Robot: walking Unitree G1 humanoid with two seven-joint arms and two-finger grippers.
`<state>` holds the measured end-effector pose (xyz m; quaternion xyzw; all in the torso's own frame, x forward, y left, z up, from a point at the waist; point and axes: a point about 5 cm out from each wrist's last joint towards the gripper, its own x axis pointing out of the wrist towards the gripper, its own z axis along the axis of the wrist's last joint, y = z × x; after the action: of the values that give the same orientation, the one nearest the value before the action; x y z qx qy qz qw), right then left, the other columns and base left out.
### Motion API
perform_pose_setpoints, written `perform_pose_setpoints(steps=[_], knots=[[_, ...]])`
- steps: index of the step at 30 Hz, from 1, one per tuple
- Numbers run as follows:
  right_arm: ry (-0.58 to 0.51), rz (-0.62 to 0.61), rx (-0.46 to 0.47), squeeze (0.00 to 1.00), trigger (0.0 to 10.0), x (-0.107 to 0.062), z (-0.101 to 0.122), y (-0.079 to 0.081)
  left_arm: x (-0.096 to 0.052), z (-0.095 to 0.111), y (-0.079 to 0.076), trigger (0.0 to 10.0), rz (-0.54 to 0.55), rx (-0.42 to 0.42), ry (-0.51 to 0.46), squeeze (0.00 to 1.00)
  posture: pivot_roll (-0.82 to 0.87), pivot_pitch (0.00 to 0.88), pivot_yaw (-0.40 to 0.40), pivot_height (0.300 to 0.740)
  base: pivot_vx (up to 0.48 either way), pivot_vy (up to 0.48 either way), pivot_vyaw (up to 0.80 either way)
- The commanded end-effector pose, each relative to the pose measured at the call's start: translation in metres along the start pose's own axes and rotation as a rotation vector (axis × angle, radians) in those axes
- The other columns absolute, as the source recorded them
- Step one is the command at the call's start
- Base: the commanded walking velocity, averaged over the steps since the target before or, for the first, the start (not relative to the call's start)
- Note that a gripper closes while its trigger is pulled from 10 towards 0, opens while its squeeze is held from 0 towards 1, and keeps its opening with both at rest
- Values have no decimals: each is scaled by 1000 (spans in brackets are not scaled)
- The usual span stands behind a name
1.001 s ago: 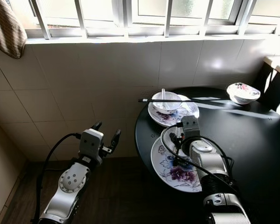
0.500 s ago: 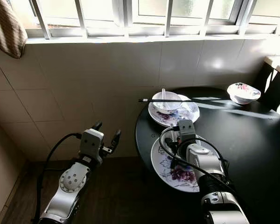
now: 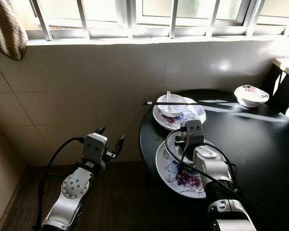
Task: Kitchen organization
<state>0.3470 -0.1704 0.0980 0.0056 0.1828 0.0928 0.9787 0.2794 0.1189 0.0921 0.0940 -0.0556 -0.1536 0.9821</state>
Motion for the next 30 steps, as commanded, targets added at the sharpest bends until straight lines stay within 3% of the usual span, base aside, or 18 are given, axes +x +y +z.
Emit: perform_pose_setpoints(steps=[1,7,11,13,15,17,18,22,30], knots=[[-69,-5,-29,0,0,-3,10,6,3,2,-1,10000,-13,11,0,0,47,0,-11,740,0,0,0],[-156,-11,-38,0,0,-8,21,11,3,1,-1,10000,-17,11,2,0,43,0,-6,740,0,0,0],[-248,-40,-52,0,0,-12,36,9,3,1,-1,10000,-19,10,2,0,42,0,-6,740,0,0,0],[-360,-70,-76,0,0,-19,53,8,4,1,0,10000,-13,1,-1,0,42,0,-6,740,0,0,0],[-383,-75,-81,0,0,-20,56,8,4,1,0,10000,-11,-3,-1,0,42,0,-6,740,0,0,0],[-485,-103,-165,0,0,-27,71,10,4,0,2,10000,-1,-18,2,0,43,0,-7,740,0,0,0],[-485,-103,-165,0,0,-27,71,10,4,0,2,10000,-1,-18,2,0,43,0,-7,740,0,0,0],[-659,-89,-350,0,0,-41,91,30,4,1,4,10000,10,-29,-1,0,47,0,-7,740,0,240,400],[-678,-48,-392,0,0,-43,84,45,4,0,4,10000,12,-35,-2,0,49,0,-7,740,0,480,800]])
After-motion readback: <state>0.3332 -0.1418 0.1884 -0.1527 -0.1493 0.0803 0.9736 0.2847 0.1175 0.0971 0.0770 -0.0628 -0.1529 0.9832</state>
